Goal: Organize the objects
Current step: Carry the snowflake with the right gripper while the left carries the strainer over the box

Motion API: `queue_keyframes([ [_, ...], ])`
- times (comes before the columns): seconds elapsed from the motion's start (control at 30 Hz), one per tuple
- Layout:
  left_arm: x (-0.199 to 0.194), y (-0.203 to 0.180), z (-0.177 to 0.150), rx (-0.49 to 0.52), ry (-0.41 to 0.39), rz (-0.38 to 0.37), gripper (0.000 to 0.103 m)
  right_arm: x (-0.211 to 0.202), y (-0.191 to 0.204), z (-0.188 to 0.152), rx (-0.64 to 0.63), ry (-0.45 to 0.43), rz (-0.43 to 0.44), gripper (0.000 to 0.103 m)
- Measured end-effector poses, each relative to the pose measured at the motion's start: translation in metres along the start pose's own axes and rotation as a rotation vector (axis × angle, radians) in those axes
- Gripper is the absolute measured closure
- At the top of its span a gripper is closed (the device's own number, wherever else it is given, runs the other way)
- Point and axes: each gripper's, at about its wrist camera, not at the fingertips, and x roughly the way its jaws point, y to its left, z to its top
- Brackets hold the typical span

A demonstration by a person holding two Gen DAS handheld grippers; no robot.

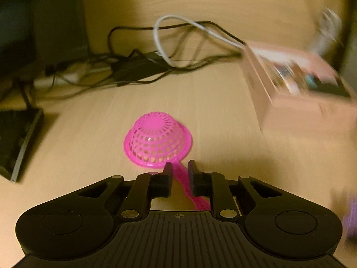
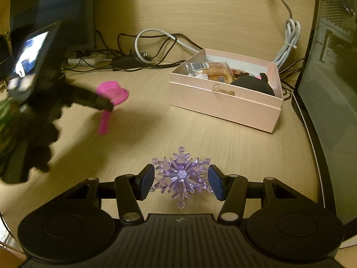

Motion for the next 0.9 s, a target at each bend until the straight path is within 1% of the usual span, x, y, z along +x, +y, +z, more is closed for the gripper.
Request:
queue_keyframes([
  [0.1,-0.027,0.01,-0.025,0.098,0.011,-0.049,0.086,-0.002,0.006,0.001,-0.022,-0.001,0.013,0.05],
  [0.17,-0.041,0.018,-0.04,0.128,0.011,-0.09,0.086,-0.004,0.01,0.001,-0.034,-0.001,0.021,0.05],
  [0.2,-0.046,0.022,-0.045,0.123,0.008,-0.101,0.085,-0.005,0.012,0.0,-0.037,0.002,0.025,0.05],
  [0.23,-0.047,0.025,-0.048,0.101,0.014,-0.107,0.082,-0.005,0.014,0.0,-0.038,0.006,0.028,0.05],
  [0.27,-0.047,0.028,-0.049,0.066,0.027,-0.114,0.082,-0.005,0.017,0.0,-0.038,0.011,0.03,0.05],
  [0.33,-0.045,0.034,-0.05,-0.043,0.051,-0.132,0.08,-0.005,0.022,-0.001,-0.046,0.021,0.033,0.05],
  [0.43,-0.043,0.038,-0.044,-0.141,0.068,-0.13,0.08,-0.007,0.031,-0.003,-0.063,0.025,0.035,0.05],
  [0.5,-0.04,0.039,-0.041,-0.17,0.077,-0.11,0.08,-0.009,0.035,-0.003,-0.066,0.025,0.037,0.05],
  [0.53,-0.039,0.039,-0.041,-0.175,0.08,-0.089,0.08,-0.009,0.036,-0.004,-0.066,0.026,0.036,0.05],
  [0.67,-0.034,0.042,-0.038,-0.208,0.061,-0.049,0.081,-0.011,0.043,-0.006,-0.075,0.035,0.025,0.05],
  [0.7,-0.033,0.041,-0.038,-0.207,0.053,-0.045,0.081,-0.012,0.044,-0.007,-0.081,0.036,0.023,0.05],
  [0.73,-0.033,0.04,-0.039,-0.199,0.043,-0.036,0.085,-0.013,0.045,-0.007,-0.085,0.038,0.021,0.05],
  [0.77,-0.033,0.037,-0.04,-0.169,0.03,-0.017,0.087,-0.013,0.045,-0.007,-0.087,0.04,0.017,0.05],
  [0.83,-0.035,0.028,-0.046,-0.075,-0.004,0.003,0.087,-0.016,0.045,-0.007,-0.089,0.04,0.002,0.05],
  [0.9,-0.04,0.022,-0.052,-0.004,-0.022,-0.001,0.087,-0.02,0.042,-0.004,-0.089,0.03,-0.013,0.05],
])
